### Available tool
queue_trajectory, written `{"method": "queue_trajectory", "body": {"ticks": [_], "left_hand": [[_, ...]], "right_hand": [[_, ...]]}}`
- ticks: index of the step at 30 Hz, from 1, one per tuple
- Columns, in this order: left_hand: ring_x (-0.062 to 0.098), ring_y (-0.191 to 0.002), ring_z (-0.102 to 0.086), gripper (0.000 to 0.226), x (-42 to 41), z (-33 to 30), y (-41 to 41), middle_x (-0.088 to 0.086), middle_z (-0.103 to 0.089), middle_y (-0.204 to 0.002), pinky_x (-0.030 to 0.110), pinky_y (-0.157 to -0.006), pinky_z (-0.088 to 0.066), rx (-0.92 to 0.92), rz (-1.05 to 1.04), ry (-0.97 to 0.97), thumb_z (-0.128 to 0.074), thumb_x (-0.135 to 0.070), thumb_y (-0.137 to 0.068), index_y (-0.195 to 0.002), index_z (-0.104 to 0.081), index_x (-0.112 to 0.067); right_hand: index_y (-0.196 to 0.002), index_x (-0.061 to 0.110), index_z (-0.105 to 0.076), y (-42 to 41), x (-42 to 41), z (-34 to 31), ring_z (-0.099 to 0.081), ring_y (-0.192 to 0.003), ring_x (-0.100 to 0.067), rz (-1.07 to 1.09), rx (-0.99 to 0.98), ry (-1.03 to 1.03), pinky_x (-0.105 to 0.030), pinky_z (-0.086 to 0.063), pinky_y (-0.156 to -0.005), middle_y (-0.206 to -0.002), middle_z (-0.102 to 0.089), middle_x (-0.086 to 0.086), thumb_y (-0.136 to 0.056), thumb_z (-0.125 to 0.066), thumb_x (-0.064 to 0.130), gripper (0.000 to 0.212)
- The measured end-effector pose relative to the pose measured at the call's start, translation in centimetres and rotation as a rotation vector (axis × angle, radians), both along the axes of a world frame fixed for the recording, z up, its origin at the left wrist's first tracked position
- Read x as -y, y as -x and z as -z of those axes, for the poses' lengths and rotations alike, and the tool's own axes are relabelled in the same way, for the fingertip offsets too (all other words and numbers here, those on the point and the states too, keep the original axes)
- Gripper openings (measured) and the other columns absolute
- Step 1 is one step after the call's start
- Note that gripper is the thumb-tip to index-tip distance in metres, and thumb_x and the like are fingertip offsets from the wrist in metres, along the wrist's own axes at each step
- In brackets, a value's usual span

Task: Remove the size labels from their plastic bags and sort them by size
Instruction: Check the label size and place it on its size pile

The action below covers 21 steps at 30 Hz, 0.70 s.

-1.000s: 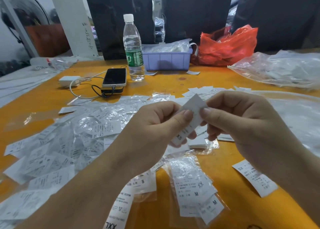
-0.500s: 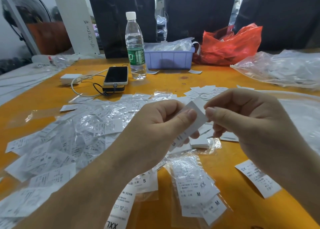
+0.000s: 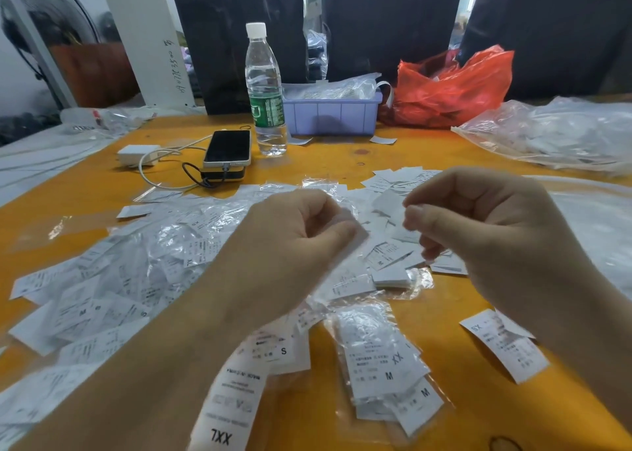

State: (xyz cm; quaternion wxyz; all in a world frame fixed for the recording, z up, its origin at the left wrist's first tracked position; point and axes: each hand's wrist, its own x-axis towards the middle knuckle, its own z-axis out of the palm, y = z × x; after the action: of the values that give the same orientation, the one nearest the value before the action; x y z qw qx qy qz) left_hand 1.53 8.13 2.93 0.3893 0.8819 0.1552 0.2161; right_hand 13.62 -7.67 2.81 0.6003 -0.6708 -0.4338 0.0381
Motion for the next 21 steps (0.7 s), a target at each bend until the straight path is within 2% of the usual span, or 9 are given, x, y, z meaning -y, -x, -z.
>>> {"method": "queue_trajectory", "body": {"ticks": [2,4,6,8,11,13,15,18,21], "left_hand": [[0.005,-0.066,-0.061,0.009,-1.0,-0.2,0.2,-0.013,-0.065,-0.073,0.014,-0.05,-0.039,-0.049,-0.154,-0.147,-0.062,-0.037,-0.09,-0.082,-0.064,-0.033],[0.004,-0.065,-0.058,0.005,-1.9,-0.3,0.3,-0.014,-0.062,-0.073,0.014,-0.047,-0.036,-0.048,-0.274,-0.198,-0.061,-0.034,-0.092,-0.086,-0.061,-0.034],[0.005,-0.07,-0.058,0.006,-2.7,-0.3,0.3,-0.014,-0.061,-0.076,0.021,-0.05,-0.039,-0.059,-0.364,-0.235,-0.064,-0.032,-0.089,-0.092,-0.06,-0.035],[0.007,-0.079,-0.058,0.02,-3.1,0.0,0.4,-0.016,-0.06,-0.083,0.025,-0.058,-0.042,-0.122,-0.421,-0.276,-0.068,-0.031,-0.085,-0.103,-0.06,-0.035],[0.016,-0.104,-0.053,0.039,-3.1,0.6,0.3,-0.01,-0.058,-0.11,0.031,-0.078,-0.043,-0.179,-0.462,-0.428,-0.07,-0.034,-0.082,-0.118,-0.056,-0.032],[0.017,-0.114,-0.045,0.039,-2.5,0.7,0.1,-0.009,-0.053,-0.119,0.03,-0.086,-0.034,-0.143,-0.425,-0.49,-0.068,-0.037,-0.083,-0.119,-0.055,-0.031],[0.011,-0.117,-0.039,0.032,-1.5,0.8,0.0,-0.014,-0.048,-0.118,0.028,-0.09,-0.028,-0.109,-0.32,-0.474,-0.065,-0.042,-0.084,-0.114,-0.054,-0.035],[0.004,-0.118,-0.037,0.025,0.0,1.4,-0.3,-0.019,-0.048,-0.118,0.026,-0.093,-0.03,-0.137,-0.161,-0.443,-0.062,-0.047,-0.086,-0.109,-0.055,-0.038],[0.006,-0.116,-0.041,0.024,0.5,1.9,-0.6,-0.018,-0.05,-0.117,0.027,-0.09,-0.038,-0.218,-0.081,-0.436,-0.06,-0.047,-0.087,-0.109,-0.057,-0.038]], "right_hand": [[-0.078,0.023,-0.072,-0.7,0.0,0.0,-0.064,-0.061,-0.01,0.075,0.036,0.06,-0.026,-0.055,-0.058,-0.071,-0.07,0.003,-0.08,-0.07,0.019,0.005],[-0.075,0.025,-0.071,-1.0,-0.1,0.3,-0.063,-0.064,-0.006,0.111,0.117,0.171,-0.017,-0.051,-0.059,-0.073,-0.07,0.01,-0.082,-0.069,0.019,0.009],[-0.077,0.028,-0.07,-1.0,-0.1,0.7,-0.061,-0.07,0.001,0.104,0.202,0.308,-0.013,-0.046,-0.058,-0.076,-0.068,0.013,-0.083,-0.068,0.021,0.009],[-0.086,0.031,-0.07,-1.0,-0.2,1.0,-0.056,-0.08,0.003,0.096,0.282,0.477,-0.016,-0.042,-0.066,-0.086,-0.064,0.017,-0.085,-0.068,0.027,0.004],[-0.111,0.033,-0.064,-1.0,-0.5,1.7,-0.042,-0.108,0.002,0.095,0.394,0.703,-0.02,-0.034,-0.085,-0.118,-0.052,0.021,-0.089,-0.062,0.036,0.022],[-0.128,0.031,-0.056,-0.8,-0.7,1.7,-0.03,-0.123,0.0,0.099,0.422,0.756,-0.019,-0.027,-0.091,-0.133,-0.042,0.021,-0.092,-0.057,0.04,0.037],[-0.138,0.029,-0.047,-0.7,-0.9,1.9,-0.021,-0.131,-0.002,0.104,0.432,0.804,-0.021,-0.024,-0.096,-0.144,-0.032,0.018,-0.092,-0.054,0.045,0.049],[-0.128,0.024,-0.054,-0.6,-1.1,2.4,-0.019,-0.133,-0.006,0.102,0.461,0.889,-0.026,-0.025,-0.1,-0.149,-0.029,0.012,-0.092,-0.051,0.051,0.045],[-0.112,0.018,-0.063,-0.8,-1.2,2.8,-0.028,-0.128,-0.01,0.11,0.495,0.894,-0.027,-0.029,-0.097,-0.138,-0.04,0.012,-0.089,-0.054,0.053,0.042]]}}
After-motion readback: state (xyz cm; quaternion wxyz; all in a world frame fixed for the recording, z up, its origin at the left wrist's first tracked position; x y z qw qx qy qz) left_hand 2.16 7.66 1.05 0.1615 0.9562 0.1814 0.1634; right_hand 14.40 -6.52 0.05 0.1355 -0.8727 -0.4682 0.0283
